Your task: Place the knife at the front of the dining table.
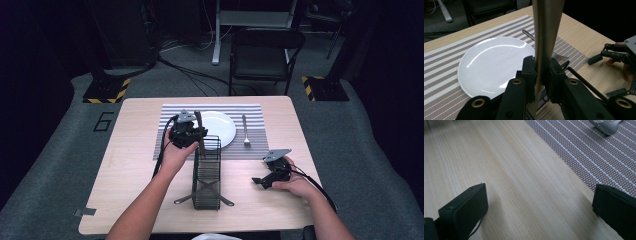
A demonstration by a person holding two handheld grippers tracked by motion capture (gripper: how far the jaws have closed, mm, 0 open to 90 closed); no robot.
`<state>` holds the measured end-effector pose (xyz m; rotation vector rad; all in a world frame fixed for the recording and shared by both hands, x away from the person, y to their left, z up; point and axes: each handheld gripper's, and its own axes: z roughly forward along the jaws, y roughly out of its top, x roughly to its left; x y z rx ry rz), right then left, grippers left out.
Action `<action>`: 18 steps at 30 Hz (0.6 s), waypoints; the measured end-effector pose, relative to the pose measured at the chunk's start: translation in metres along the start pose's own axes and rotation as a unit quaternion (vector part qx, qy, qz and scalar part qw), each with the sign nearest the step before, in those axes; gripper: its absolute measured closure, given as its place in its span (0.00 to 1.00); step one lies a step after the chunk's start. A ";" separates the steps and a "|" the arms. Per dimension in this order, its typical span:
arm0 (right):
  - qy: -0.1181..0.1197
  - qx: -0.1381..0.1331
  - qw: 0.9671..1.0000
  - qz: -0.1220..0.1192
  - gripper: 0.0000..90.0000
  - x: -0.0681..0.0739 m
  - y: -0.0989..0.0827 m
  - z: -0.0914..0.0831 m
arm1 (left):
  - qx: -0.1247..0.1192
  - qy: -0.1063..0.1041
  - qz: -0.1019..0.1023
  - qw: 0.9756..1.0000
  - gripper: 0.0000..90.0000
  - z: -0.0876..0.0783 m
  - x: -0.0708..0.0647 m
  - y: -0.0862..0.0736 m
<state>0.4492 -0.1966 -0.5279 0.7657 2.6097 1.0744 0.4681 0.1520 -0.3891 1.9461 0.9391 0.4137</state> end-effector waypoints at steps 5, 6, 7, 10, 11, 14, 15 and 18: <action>0.000 -0.001 1.000 -0.002 0.00 0.000 0.000 0.000 | 0.000 0.003 0.004 1.000 0.89 0.000 -0.001 0.000; 0.000 -0.002 1.000 -0.006 0.00 -0.001 0.000 0.000 | 0.000 0.003 0.005 1.000 0.89 0.000 -0.001 0.000; 0.000 -0.002 1.000 -0.006 0.00 -0.001 0.000 0.000 | -0.001 0.005 0.007 1.000 0.89 0.000 -0.002 0.000; 0.000 -0.001 1.000 -0.002 0.00 0.000 0.000 0.000 | 0.002 0.006 0.015 1.000 0.89 -0.001 -0.005 0.000; 0.000 -0.001 1.000 -0.004 0.00 0.000 0.000 0.000 | 0.002 0.006 0.015 1.000 0.89 -0.001 -0.006 0.000; 0.000 -0.001 1.000 -0.004 0.00 0.000 0.000 0.000 | 0.004 0.006 0.017 1.000 0.89 -0.002 -0.007 0.001; 0.000 -0.002 1.000 -0.006 0.00 -0.001 0.000 0.000 | 0.003 0.003 0.016 1.000 0.89 -0.003 -0.007 0.002; 0.000 -0.002 1.000 -0.006 0.00 -0.001 0.000 0.000 | 0.000 0.005 0.016 1.000 0.89 -0.004 -0.007 0.004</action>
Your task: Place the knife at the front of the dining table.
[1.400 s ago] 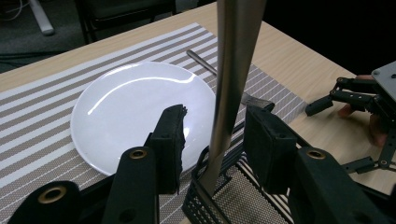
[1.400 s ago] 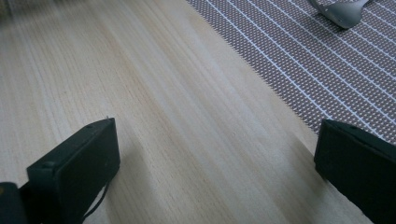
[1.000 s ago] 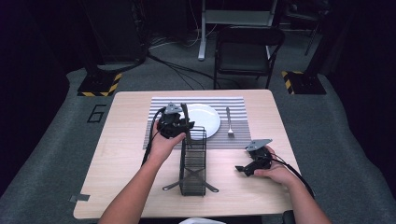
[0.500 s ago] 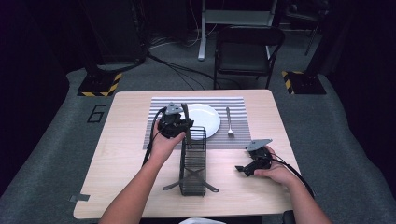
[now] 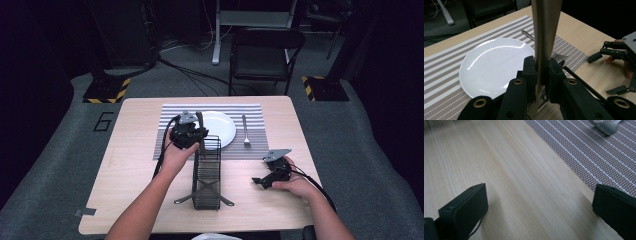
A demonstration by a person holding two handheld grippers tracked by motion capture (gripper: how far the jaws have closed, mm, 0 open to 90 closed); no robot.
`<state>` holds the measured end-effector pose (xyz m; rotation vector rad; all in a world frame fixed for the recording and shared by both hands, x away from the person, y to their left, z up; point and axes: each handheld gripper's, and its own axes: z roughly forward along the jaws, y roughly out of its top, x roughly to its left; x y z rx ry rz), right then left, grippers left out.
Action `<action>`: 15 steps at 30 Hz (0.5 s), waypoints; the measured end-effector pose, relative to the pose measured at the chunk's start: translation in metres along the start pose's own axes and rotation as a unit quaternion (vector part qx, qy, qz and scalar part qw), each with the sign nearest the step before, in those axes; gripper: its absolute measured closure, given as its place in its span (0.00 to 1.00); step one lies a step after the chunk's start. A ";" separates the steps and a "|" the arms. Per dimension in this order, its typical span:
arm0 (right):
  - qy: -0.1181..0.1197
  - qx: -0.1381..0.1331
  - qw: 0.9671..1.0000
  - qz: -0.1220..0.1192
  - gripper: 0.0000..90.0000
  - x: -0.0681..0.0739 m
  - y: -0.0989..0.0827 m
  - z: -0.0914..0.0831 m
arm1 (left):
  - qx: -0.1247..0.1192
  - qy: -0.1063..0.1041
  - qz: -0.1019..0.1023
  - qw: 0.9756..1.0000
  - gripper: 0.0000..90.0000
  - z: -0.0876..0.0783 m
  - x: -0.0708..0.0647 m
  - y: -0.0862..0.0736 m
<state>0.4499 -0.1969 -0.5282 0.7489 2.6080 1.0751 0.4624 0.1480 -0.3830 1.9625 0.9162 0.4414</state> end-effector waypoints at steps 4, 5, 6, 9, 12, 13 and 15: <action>0.000 0.000 1.000 0.000 0.00 0.000 0.000 0.000 | -0.005 0.000 0.006 1.000 0.89 -0.006 -0.001 0.006; 0.000 0.000 1.000 0.000 0.00 0.000 0.000 0.000 | -0.005 0.000 0.006 1.000 0.89 -0.008 -0.002 0.008; 0.000 0.000 1.000 0.000 0.00 0.000 0.000 0.000 | -0.008 0.002 0.008 1.000 0.89 -0.009 -0.002 0.009; 0.000 0.000 1.000 0.000 0.00 0.000 0.000 0.000 | -0.010 0.001 0.010 1.000 0.89 -0.013 -0.003 0.013; 0.000 0.000 1.000 0.000 0.00 0.000 0.000 0.000 | -0.012 0.004 0.014 1.000 0.89 -0.017 -0.004 0.017; 0.000 0.000 1.000 0.000 0.00 0.000 0.000 0.000 | -0.015 0.006 0.014 1.000 0.89 -0.019 -0.004 0.018; 0.000 0.000 1.000 0.000 0.00 0.000 0.000 0.000 | -0.016 0.006 0.015 1.000 0.89 -0.022 -0.005 0.020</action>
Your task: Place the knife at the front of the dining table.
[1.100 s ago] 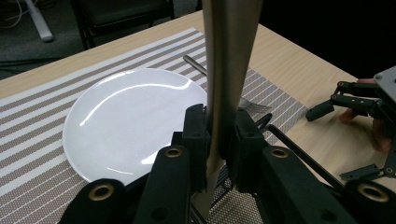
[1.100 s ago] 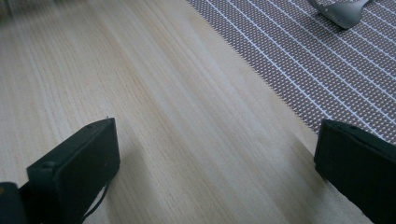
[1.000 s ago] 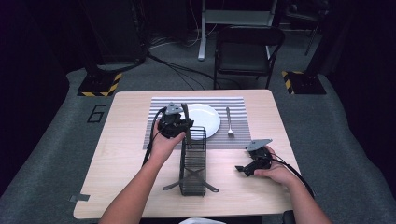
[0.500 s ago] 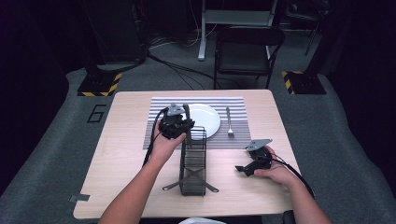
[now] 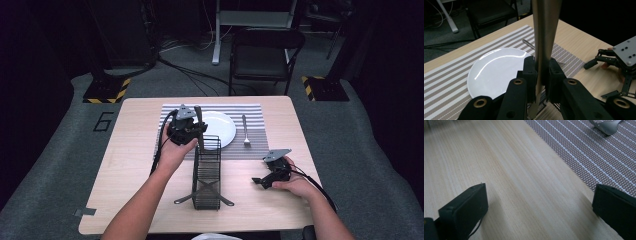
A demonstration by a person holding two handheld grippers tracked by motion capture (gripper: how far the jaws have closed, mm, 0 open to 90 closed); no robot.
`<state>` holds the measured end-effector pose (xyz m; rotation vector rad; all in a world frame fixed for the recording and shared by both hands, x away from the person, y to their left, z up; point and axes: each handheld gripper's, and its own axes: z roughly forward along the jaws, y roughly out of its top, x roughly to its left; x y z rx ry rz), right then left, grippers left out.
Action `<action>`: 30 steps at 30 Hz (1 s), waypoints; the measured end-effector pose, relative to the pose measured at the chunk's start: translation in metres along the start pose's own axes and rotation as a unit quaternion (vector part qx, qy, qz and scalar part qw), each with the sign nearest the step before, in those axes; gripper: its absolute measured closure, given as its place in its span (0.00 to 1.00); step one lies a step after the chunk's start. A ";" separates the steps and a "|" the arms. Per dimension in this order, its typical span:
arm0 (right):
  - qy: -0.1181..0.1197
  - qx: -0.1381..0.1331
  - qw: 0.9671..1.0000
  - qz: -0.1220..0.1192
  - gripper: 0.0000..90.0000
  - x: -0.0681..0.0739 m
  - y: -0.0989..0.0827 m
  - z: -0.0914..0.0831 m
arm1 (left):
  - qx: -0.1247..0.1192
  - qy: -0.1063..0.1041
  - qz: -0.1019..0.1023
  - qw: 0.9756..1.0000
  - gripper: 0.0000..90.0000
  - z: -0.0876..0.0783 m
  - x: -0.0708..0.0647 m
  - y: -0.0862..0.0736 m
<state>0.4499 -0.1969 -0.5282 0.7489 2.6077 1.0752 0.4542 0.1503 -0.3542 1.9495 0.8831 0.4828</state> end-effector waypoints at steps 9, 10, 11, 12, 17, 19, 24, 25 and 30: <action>0.000 0.000 1.000 0.000 0.00 0.000 0.000 0.000 | -0.007 0.000 0.005 1.000 0.90 -0.014 -0.001 0.014; 0.000 0.000 1.000 0.000 0.00 0.000 0.000 0.000 | -0.008 0.000 0.004 1.000 0.90 -0.016 -0.001 0.015; 0.000 0.000 1.000 0.000 0.00 0.000 0.000 0.000 | -0.008 -0.001 0.004 1.000 0.90 -0.017 -0.001 0.017; 0.000 0.000 1.000 0.000 0.00 0.000 0.000 0.000 | -0.010 -0.002 0.004 1.000 0.90 -0.018 -0.001 0.018; 0.000 0.000 1.000 0.000 0.00 0.000 0.000 0.000 | -0.013 0.002 0.004 1.000 0.90 -0.025 0.001 0.025; 0.000 0.000 1.000 0.000 0.00 0.000 0.000 0.000 | -0.015 0.003 0.005 1.000 0.90 -0.028 0.001 0.028; 0.000 0.000 1.000 0.000 0.00 0.000 0.000 0.000 | -0.024 0.008 0.008 1.000 0.90 -0.040 0.002 0.036; 0.000 0.000 1.000 0.000 0.00 0.000 0.000 0.000 | -0.025 0.008 0.007 1.000 0.90 -0.043 0.002 0.038; 0.000 0.000 1.000 0.000 0.00 0.000 0.000 0.000 | -0.036 0.012 0.010 0.999 0.90 -0.054 0.003 0.044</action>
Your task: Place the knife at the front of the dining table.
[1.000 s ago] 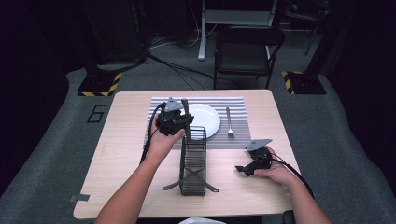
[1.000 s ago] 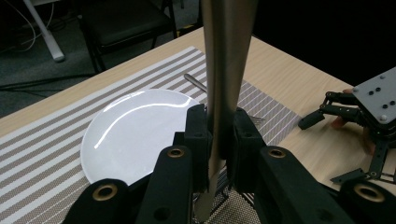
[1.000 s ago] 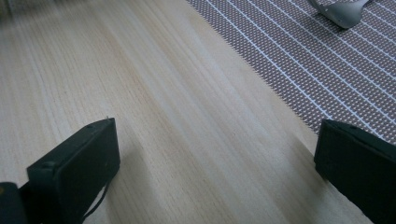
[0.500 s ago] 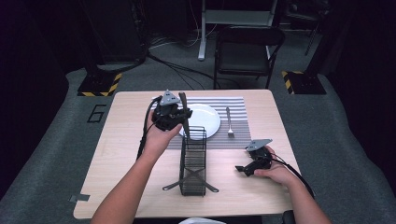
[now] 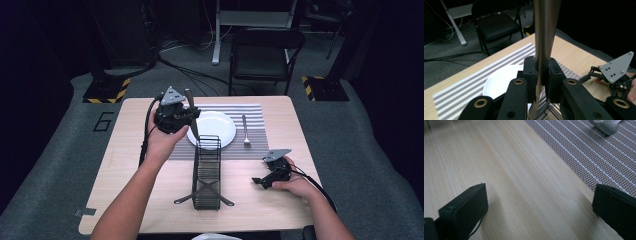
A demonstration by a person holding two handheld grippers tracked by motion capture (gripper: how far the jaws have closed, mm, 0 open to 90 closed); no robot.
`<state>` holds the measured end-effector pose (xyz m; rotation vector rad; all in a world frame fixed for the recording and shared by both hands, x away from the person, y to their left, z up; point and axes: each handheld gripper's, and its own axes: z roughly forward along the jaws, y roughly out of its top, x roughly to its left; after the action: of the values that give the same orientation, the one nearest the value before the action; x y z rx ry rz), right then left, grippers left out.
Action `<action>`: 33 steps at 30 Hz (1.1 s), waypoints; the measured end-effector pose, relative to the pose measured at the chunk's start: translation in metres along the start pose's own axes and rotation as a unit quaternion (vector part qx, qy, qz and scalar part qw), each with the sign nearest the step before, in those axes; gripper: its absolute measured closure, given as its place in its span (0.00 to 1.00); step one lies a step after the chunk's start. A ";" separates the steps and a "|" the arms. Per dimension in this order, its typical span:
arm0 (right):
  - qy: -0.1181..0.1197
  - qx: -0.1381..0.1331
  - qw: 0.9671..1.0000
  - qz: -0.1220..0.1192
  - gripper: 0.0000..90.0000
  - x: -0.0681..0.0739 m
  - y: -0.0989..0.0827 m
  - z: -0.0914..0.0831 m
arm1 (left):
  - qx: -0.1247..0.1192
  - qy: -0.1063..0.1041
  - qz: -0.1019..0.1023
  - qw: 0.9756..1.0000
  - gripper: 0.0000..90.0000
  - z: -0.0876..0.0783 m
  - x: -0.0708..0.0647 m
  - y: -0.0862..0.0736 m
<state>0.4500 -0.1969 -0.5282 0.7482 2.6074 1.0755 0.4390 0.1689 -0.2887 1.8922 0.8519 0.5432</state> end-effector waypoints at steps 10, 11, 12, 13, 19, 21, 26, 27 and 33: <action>0.000 0.000 1.000 0.000 0.00 0.000 0.000 0.000 | -0.003 0.021 -0.012 1.000 0.90 -0.010 0.015 0.001; 0.000 0.000 1.000 0.000 0.00 0.000 0.000 0.000 | -0.003 0.021 -0.012 1.000 0.90 -0.010 0.015 0.001; 0.000 0.000 1.000 0.000 0.00 0.000 0.000 0.000 | 0.001 0.024 -0.013 1.000 0.90 -0.010 0.019 -0.002; 0.000 0.000 1.000 0.000 0.00 0.000 0.000 0.000 | 0.001 0.028 -0.014 1.000 0.90 -0.009 0.020 -0.003; 0.000 0.001 1.000 0.002 0.00 0.000 0.000 0.000 | 0.006 0.040 -0.027 0.999 0.90 -0.004 0.031 -0.013; 0.000 0.001 1.000 0.002 0.00 0.000 0.000 0.000 | 0.006 0.047 -0.030 0.998 0.90 -0.002 0.034 -0.018; 0.000 0.000 1.000 0.000 0.00 0.000 0.000 0.000 | 0.008 0.058 -0.039 0.998 0.90 0.002 0.043 -0.028; 0.000 0.000 1.000 0.000 0.00 0.000 0.000 0.000 | 0.008 0.061 -0.041 0.997 0.90 0.003 0.045 -0.031; 0.000 0.000 1.000 0.001 0.00 0.000 0.000 0.000 | 0.015 0.076 -0.048 0.996 0.90 0.005 0.055 -0.041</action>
<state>0.4498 -0.1969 -0.5282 0.7515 2.6080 1.0756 0.4648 0.2201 -0.3270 1.8438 1.0490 0.6235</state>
